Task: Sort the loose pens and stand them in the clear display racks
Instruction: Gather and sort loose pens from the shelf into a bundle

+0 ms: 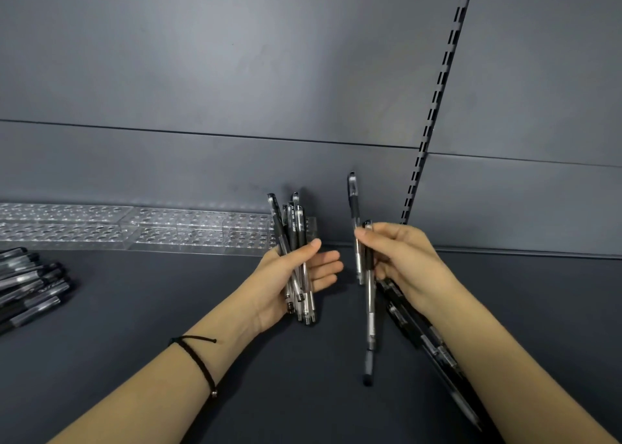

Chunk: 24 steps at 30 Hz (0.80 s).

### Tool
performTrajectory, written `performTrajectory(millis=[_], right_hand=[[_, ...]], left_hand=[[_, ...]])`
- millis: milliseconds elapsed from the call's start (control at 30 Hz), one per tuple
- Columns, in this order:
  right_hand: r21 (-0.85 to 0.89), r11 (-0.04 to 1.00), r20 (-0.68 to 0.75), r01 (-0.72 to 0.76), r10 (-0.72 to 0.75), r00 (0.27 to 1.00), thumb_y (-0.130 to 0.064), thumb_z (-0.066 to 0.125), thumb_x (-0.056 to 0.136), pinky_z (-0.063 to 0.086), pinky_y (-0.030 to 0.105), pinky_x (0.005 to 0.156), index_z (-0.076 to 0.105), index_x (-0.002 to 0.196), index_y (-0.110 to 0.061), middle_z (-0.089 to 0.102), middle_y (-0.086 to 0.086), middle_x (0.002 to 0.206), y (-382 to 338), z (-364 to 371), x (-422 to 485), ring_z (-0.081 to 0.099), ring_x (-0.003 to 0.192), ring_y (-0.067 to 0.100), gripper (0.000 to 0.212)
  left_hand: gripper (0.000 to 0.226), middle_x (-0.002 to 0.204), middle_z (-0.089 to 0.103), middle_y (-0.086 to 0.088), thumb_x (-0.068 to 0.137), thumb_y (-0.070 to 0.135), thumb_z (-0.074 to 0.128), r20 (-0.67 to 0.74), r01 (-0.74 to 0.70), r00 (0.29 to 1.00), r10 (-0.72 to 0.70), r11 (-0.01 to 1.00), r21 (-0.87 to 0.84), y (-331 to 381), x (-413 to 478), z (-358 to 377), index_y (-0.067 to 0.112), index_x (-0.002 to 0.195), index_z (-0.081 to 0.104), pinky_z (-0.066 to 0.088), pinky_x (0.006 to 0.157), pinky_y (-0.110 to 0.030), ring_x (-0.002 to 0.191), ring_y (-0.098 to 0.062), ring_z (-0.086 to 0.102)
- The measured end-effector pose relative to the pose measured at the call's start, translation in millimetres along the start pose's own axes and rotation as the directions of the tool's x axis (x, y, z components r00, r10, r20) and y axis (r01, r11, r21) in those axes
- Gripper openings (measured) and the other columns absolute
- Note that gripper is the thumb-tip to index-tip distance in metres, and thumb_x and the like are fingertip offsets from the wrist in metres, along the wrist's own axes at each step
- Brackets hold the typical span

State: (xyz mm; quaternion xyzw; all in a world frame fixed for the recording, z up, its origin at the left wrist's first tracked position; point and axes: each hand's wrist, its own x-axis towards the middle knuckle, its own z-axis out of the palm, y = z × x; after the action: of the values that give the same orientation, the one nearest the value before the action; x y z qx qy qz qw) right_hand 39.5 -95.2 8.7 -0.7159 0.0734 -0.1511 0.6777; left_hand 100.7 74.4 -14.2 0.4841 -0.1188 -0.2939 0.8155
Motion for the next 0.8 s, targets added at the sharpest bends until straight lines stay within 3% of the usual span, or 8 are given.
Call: performTrajectory(millis=[67,200,333,467,600,667,767,800], right_hand=[[0.094,0.996,0.046,-0.008,0.004,0.999,-0.017,0.067,0.088,0.039,0.02,0.043,0.069,0.078,-0.011,0.06,0.002,0.066,-1.6,3.7,-2.3,0.054,0.055,0.012,0.012],[0.004,1.0,0.048,-0.024,0.023,0.999,-0.02,0.07,0.087,0.039,0.02,0.044,0.07,0.091,-0.008,0.064,0.003,0.071,1.1,11.2,-3.0,0.054,0.059,0.014,0.013],[-0.035,0.998,0.033,-0.05,0.051,0.998,-0.022,0.072,0.085,0.036,0.021,0.043,0.071,0.095,-0.006,0.065,0.004,0.075,3.4,10.2,-2.0,0.052,0.06,0.015,0.019],[-0.003,0.997,0.041,-0.074,0.074,0.996,-0.021,0.074,0.084,0.037,0.021,0.043,0.073,0.089,-0.01,0.065,0.004,0.071,5.8,11.1,-1.0,0.052,0.06,0.012,0.013],[0.075,0.997,-0.007,-0.004,0.004,1.0,-0.02,0.073,0.084,0.042,0.02,0.046,0.072,0.086,-0.009,0.064,0.003,0.071,4.7,12.9,-1.8,0.052,0.059,0.009,0.011],[0.137,0.988,-0.1,0.069,-0.056,0.993,-0.018,0.072,0.085,0.044,0.02,0.049,0.072,0.085,-0.01,0.062,0.002,0.069,2.1,12.0,-1.0,0.052,0.059,0.009,0.008],[0.171,0.971,-0.187,0.165,-0.133,0.973,-0.017,0.071,0.085,0.044,0.019,0.05,0.07,0.086,-0.012,0.061,-0.004,0.065,-4.2,9.9,-0.2,0.05,0.057,0.008,0.005],[0.165,0.968,-0.189,0.187,-0.155,0.97,-0.017,0.07,0.085,0.044,0.019,0.05,0.07,0.085,-0.014,0.061,-0.006,0.064,-6.2,10.2,-0.7,0.049,0.057,0.008,0.003]], left_hand=[[0.039,0.109,0.07,-0.025,0.09,0.016,0.063,0.08,0.036,0.996,-0.039,0.999,0.033,-0.1,-3.3,2.8,-0.003,0.123,0.052,0.06,0.081,-0.039,0.1,-0.035,0.07],[0.053,0.11,0.069,-0.026,0.085,0.019,0.066,0.154,0.053,0.986,-0.069,0.993,0.107,-1.5,-6.3,6.5,-0.006,0.129,0.052,0.06,0.081,-0.038,0.099,-0.035,0.07],[0.045,0.104,0.072,-0.022,0.082,0.018,0.067,0.143,0.01,0.989,-0.031,0.989,0.146,-3.1,-6.6,7.9,-0.003,0.121,0.059,0.06,0.076,-0.034,0.088,-0.029,0.073],[0.017,0.086,0.075,-0.008,0.085,0.015,0.068,0.078,0.006,0.997,-0.024,0.976,0.219,-5.2,-5.0,8.2,0.007,0.1,0.066,0.06,0.069,-0.028,0.074,-0.017,0.072],[0.013,0.08,0.073,-0.001,0.085,0.019,0.069,0.069,0.029,0.996,-0.051,0.96,0.28,-3.9,-5.5,8.1,0.012,0.096,0.065,0.057,0.064,-0.026,0.071,-0.011,0.069],[0.022,0.079,0.075,0.002,0.082,0.021,0.071,0.089,0.057,0.992,-0.091,0.944,0.326,-2.5,-7.7,6.8,0.014,0.101,0.063,0.059,0.069,-0.029,0.073,-0.01,0.071],[0.056,0.093,0.076,0.005,0.071,0.026,0.075,0.161,0.093,0.973,-0.165,0.921,0.379,-2.3,-10.2,7.0,0.012,0.122,0.058,0.057,0.069,-0.028,0.082,-0.008,0.071],[0.052,0.096,0.076,0.007,0.073,0.024,0.074,0.184,0.094,0.967,-0.177,0.917,0.387,-2.3,-11.8,8.6,0.012,0.121,0.058,0.057,0.066,-0.026,0.082,-0.006,0.071]])
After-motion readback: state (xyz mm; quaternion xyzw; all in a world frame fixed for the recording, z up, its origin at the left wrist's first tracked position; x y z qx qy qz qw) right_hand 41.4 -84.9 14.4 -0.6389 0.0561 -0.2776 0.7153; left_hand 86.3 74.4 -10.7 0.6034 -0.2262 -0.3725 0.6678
